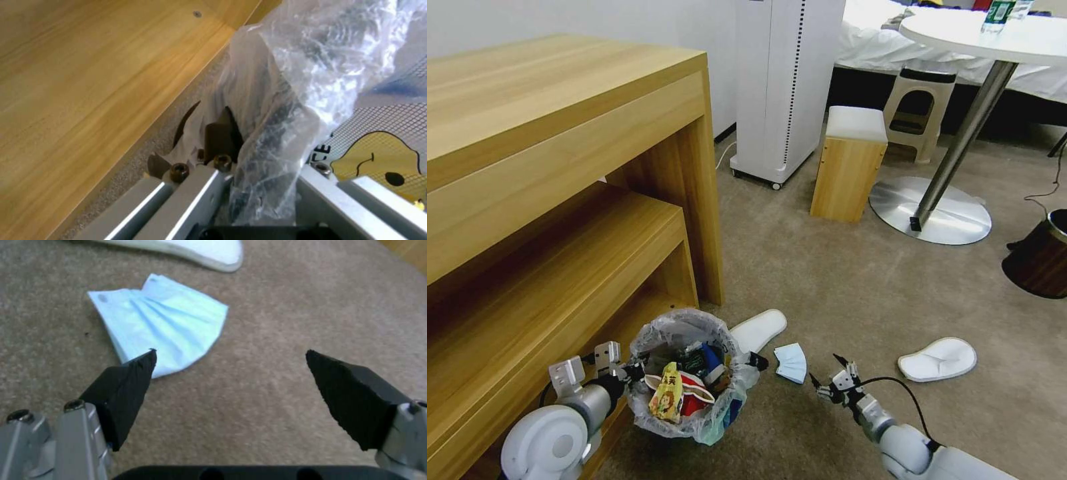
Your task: Pick up the trash bin and place the garbage on the floor into it.
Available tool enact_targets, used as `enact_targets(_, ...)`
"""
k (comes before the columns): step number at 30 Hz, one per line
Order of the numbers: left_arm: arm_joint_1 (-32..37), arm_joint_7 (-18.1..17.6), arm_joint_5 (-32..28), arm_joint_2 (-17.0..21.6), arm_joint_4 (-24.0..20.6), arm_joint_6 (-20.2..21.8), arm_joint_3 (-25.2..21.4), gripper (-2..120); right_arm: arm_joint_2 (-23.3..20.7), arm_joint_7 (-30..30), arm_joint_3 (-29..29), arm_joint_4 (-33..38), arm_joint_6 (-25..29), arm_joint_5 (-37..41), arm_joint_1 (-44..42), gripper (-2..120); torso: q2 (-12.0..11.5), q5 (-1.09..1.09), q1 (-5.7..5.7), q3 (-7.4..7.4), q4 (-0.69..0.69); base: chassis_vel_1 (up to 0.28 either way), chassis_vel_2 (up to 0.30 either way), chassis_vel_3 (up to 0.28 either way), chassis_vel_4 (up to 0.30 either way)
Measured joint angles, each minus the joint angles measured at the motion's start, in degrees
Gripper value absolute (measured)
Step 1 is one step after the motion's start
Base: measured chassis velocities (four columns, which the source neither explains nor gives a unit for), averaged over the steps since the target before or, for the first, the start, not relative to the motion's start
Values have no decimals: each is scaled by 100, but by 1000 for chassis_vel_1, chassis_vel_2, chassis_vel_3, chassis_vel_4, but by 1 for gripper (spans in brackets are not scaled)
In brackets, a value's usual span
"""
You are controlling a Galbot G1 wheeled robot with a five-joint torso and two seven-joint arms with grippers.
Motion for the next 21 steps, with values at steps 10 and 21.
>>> enact_targets(10,-4,-8,-26,13,-10,0,-29,0,233,31,-155,-310,36,-96,85,82,0,-1,0,0,0,0,0,0,0)
enact_targets(21,-56,-19,-68,29,15,0,-16,0,311,5,-264,-451,56,-139,165,79,0,0,0,0,0,0,0,0,0)
